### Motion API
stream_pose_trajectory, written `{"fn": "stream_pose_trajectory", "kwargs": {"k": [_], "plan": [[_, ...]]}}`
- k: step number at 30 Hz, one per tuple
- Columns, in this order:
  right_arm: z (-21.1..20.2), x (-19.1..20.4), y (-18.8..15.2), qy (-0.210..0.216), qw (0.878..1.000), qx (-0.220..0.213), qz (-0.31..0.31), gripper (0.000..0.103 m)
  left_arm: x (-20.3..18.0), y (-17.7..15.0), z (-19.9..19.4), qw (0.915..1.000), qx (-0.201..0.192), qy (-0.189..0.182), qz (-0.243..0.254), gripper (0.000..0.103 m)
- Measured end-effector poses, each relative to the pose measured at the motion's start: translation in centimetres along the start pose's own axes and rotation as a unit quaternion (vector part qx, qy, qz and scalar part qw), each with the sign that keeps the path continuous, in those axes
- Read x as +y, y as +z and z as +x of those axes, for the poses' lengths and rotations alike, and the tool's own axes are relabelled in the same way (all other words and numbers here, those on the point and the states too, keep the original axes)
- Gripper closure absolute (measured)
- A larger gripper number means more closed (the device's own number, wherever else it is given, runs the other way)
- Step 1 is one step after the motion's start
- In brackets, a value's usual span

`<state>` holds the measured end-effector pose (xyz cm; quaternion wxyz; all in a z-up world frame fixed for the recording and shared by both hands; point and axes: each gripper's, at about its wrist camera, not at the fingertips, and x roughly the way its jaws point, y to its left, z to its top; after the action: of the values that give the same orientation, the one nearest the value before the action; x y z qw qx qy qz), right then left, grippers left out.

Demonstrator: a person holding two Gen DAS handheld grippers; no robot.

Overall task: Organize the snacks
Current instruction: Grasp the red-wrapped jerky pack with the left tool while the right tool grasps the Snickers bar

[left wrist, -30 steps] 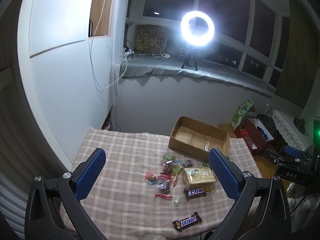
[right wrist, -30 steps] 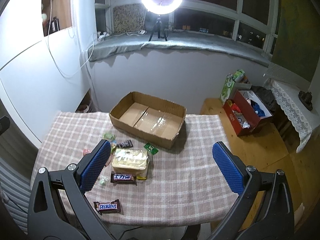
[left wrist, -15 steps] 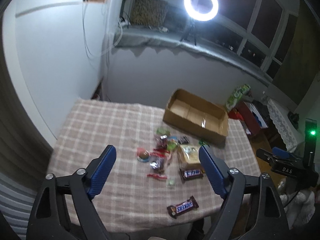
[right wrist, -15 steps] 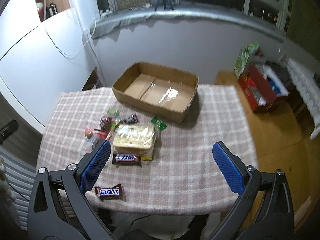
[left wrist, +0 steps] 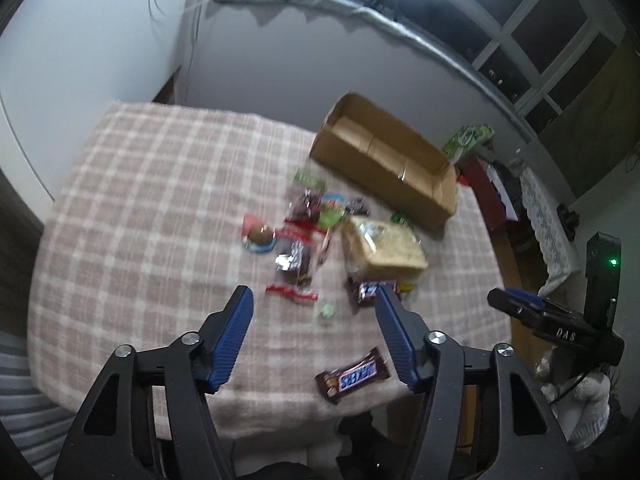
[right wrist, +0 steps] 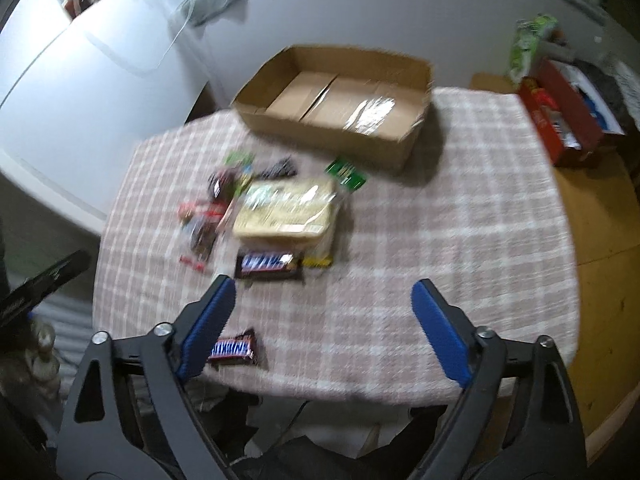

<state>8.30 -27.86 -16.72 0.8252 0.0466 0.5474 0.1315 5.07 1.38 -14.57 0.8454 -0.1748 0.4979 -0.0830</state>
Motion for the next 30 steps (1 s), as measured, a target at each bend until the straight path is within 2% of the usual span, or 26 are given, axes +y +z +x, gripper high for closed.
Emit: {"fn": "stream_pose_trajectory", "kwargs": {"k": [4, 6, 7, 12, 15, 18, 23, 26, 28, 30], "plan": [[2.0, 2.6, -1.7, 0.024, 0.997, 0.035, -0.064, 0.024, 1.1, -0.6, 0.6, 0.9999, 0.007, 0.009, -0.001, 0.043], [3.0, 4.2, -2.6, 0.034, 0.992, 0.054, -0.109, 0.031, 1.6, -0.8, 0.7, 0.9998, 0.007, 0.017, -0.003, 0.043], [3.3, 4.7, -3.0, 0.037, 0.989, 0.058, -0.127, 0.031, 1.9, -0.9, 0.7, 0.9998, 0.007, 0.020, -0.005, 0.043], [5.0, 7.6, -4.6, 0.058, 0.967, 0.081, -0.233, 0.035, 3.7, -1.7, 1.0, 0.9990, 0.005, 0.037, -0.024, 0.043], [6.3, 9.7, -5.6, 0.056, 0.939, 0.096, -0.324, 0.041, 4.8, -2.0, 0.9, 0.9983, 0.002, 0.047, -0.035, 0.043], [7.4, 11.5, -6.7, 0.057, 0.907, 0.104, -0.405, 0.043, 5.8, -2.2, 0.7, 0.9974, -0.002, 0.055, -0.046, 0.043], [9.4, 14.2, -8.8, 0.050, 0.839, 0.100, -0.533, 0.043, 6.7, -2.3, 1.0, 0.9970, -0.003, 0.057, -0.052, 0.043], [10.5, 15.2, -9.9, 0.048, 0.804, 0.099, -0.585, 0.049, 7.1, -2.4, 1.6, 0.9971, 0.002, 0.053, -0.055, 0.043], [11.1, 15.6, -10.2, 0.049, 0.796, 0.100, -0.595, 0.050, 7.2, -2.4, 1.9, 0.9971, 0.004, 0.051, -0.056, 0.043], [11.4, 15.7, -10.2, 0.058, 0.798, 0.104, -0.591, 0.050, 7.2, -2.3, 2.3, 0.9972, 0.005, 0.048, -0.057, 0.043]]}}
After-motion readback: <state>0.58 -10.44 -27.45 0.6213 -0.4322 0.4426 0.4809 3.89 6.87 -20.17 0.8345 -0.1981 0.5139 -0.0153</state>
